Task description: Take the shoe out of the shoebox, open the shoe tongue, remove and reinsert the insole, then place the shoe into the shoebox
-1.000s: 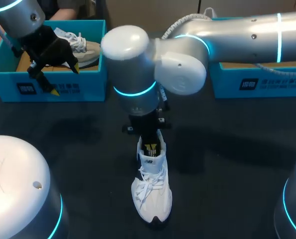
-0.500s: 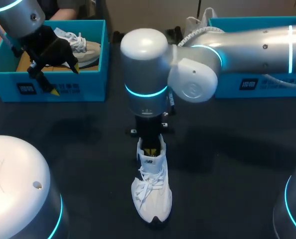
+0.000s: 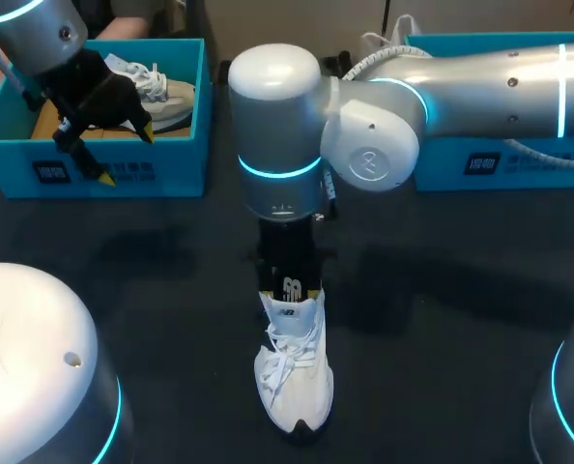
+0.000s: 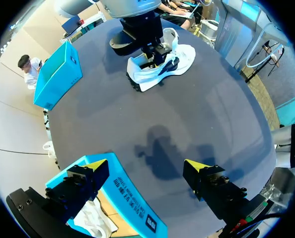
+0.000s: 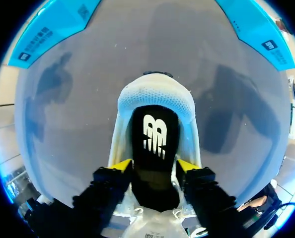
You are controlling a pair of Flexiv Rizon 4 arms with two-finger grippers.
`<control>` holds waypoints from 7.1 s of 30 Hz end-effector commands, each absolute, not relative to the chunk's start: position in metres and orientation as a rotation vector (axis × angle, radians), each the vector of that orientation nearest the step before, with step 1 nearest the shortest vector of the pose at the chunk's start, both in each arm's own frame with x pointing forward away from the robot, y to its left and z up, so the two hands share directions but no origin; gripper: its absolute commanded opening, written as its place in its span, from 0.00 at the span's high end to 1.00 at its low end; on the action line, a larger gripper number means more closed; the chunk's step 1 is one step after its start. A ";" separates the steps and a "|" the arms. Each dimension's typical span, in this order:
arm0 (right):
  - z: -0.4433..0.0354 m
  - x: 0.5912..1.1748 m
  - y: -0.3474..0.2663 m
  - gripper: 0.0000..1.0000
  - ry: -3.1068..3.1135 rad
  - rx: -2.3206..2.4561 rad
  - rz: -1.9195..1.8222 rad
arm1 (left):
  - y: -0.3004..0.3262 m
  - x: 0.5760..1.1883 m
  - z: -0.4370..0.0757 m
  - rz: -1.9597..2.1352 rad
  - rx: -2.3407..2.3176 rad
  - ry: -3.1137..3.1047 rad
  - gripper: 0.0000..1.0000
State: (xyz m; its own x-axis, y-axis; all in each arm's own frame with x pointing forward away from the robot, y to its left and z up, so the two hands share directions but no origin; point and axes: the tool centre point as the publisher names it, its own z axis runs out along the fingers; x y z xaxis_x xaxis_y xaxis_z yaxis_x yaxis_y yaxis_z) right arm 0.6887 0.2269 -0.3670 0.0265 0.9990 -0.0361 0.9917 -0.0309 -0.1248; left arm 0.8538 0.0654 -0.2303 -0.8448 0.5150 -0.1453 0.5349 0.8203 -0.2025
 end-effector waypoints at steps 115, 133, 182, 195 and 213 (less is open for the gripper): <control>-0.333 0.670 0.214 0.72 -2.500 -1.880 -0.079 | 0.066 0.853 -0.230 -0.359 0.843 2.915 0.00; -0.288 0.677 0.204 0.18 -2.843 -1.179 -0.056 | 0.066 0.853 -0.230 -0.359 0.843 2.915 0.00; -0.315 0.776 0.227 0.00 -3.211 0.039 0.027 | 0.066 0.853 -0.230 -0.359 0.843 2.915 0.00; -0.349 0.788 0.221 0.00 -3.202 0.180 0.045 | 0.066 0.853 -0.230 -0.359 0.843 2.915 0.00; -0.389 0.794 0.210 0.00 -3.163 0.188 -0.035 | 0.066 0.853 -0.230 -0.359 0.843 2.915 0.00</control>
